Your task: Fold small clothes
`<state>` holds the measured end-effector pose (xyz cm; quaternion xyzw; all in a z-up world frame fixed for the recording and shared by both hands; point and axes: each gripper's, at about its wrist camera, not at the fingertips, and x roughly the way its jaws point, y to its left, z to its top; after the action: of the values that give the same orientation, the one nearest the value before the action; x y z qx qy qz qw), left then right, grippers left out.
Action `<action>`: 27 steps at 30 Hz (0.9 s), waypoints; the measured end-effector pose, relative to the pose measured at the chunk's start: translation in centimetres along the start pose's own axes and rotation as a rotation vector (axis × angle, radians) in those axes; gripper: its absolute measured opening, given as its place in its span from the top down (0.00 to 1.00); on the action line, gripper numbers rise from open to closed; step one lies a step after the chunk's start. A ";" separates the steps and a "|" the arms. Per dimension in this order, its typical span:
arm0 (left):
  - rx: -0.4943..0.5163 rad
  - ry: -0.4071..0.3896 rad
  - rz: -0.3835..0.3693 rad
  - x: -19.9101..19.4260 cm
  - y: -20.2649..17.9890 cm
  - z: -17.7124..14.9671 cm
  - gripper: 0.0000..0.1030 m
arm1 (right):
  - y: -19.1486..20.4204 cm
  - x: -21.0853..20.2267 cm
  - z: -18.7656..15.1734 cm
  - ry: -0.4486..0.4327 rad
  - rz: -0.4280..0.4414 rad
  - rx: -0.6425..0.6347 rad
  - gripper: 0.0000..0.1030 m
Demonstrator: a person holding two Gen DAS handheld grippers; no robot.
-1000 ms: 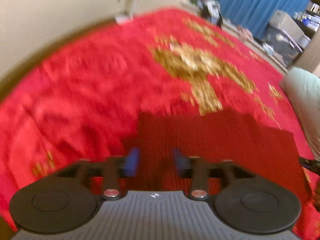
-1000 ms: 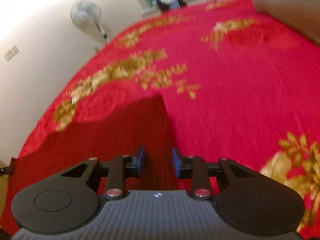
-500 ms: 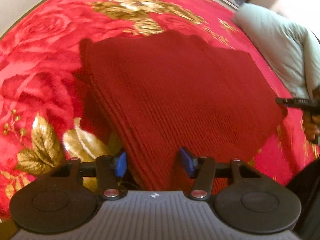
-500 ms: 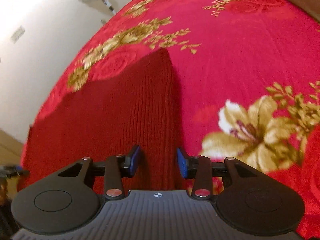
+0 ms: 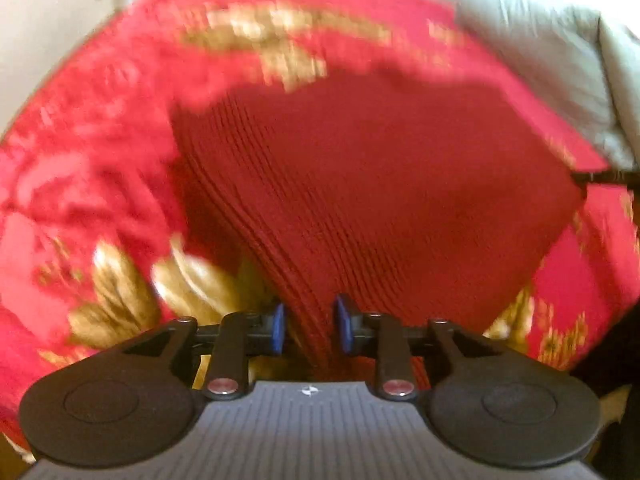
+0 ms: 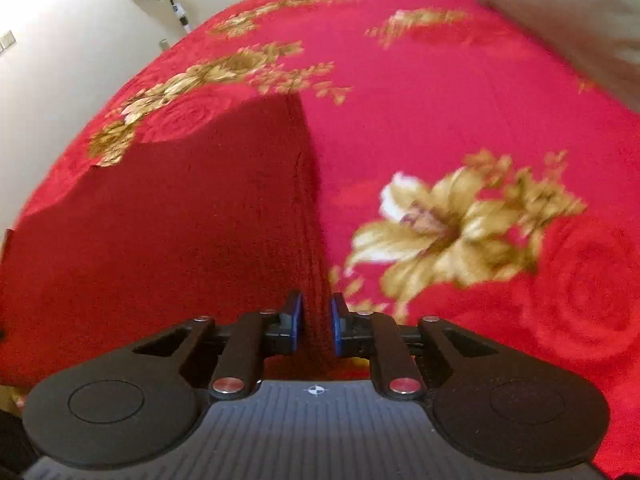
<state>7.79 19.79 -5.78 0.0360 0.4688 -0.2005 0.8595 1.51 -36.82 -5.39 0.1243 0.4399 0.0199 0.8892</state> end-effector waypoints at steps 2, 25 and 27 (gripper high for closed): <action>0.023 -0.133 -0.012 -2.1 -0.3 0.1 0.72 | 0.5 -2.0 0.2 -0.117 -0.031 -0.015 0.70; 0.203 0.023 -0.028 1.2 -4.1 -0.5 0.67 | 2.5 0.0 -2.0 -0.098 -0.017 -0.188 0.62; 0.255 0.089 0.019 2.4 -4.7 -1.4 0.65 | 2.6 1.2 -2.7 -0.031 -0.069 -0.228 0.61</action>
<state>6.10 15.08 -7.95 0.1582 0.4770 -0.2483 0.8281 0.35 -33.56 -7.27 0.0077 0.4250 0.0373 0.9044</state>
